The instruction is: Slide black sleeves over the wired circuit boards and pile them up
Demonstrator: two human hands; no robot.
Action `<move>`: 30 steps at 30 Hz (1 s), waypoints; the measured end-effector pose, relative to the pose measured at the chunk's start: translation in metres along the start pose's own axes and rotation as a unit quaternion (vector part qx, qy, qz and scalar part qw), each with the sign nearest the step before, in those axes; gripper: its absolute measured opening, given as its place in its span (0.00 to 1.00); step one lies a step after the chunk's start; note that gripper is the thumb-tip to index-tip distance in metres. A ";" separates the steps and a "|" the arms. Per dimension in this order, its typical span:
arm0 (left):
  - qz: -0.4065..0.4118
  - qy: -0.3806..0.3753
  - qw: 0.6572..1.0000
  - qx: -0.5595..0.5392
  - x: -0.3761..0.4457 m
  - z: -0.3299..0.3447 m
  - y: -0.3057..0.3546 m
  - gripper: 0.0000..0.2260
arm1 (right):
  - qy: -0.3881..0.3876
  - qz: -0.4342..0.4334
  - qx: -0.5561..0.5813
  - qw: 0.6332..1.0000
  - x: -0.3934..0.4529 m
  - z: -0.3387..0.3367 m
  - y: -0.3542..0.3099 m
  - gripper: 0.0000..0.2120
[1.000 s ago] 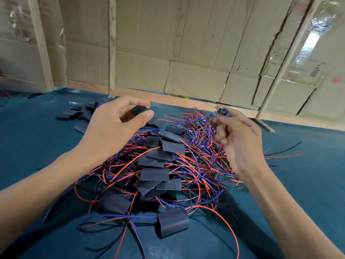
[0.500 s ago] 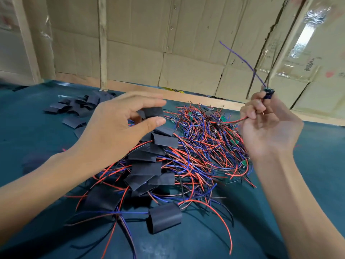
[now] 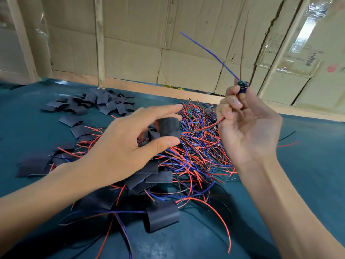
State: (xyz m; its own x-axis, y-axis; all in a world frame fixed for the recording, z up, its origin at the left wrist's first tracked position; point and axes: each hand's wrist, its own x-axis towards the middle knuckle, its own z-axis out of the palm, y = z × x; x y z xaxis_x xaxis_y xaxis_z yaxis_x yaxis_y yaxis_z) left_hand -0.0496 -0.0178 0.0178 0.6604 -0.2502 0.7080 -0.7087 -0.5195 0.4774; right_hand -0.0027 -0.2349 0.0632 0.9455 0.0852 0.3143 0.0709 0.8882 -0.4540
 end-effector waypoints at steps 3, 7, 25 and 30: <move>-0.037 -0.007 0.996 -0.085 0.001 0.003 0.005 0.24 | 0.004 -0.002 0.009 1.000 -0.001 0.002 0.000 0.03; -0.043 -0.019 0.995 -0.092 -0.001 0.005 0.008 0.25 | 0.014 -0.003 0.018 1.000 -0.001 0.003 -0.002 0.04; -0.075 0.014 0.988 -0.134 0.002 0.000 0.005 0.19 | 0.013 -0.015 -0.001 1.000 -0.004 0.008 -0.001 0.05; -0.086 0.040 0.986 -0.136 0.002 0.003 -0.003 0.22 | 0.000 -0.012 0.013 1.000 -0.006 0.009 0.000 0.05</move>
State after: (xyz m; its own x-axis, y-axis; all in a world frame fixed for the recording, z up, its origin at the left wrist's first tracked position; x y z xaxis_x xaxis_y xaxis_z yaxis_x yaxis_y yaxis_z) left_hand -0.0459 -0.0189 0.0163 0.7620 -0.1067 0.6387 -0.6363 -0.3069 0.7078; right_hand -0.0111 -0.2318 0.0687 0.9435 0.0639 0.3253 0.0854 0.9013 -0.4248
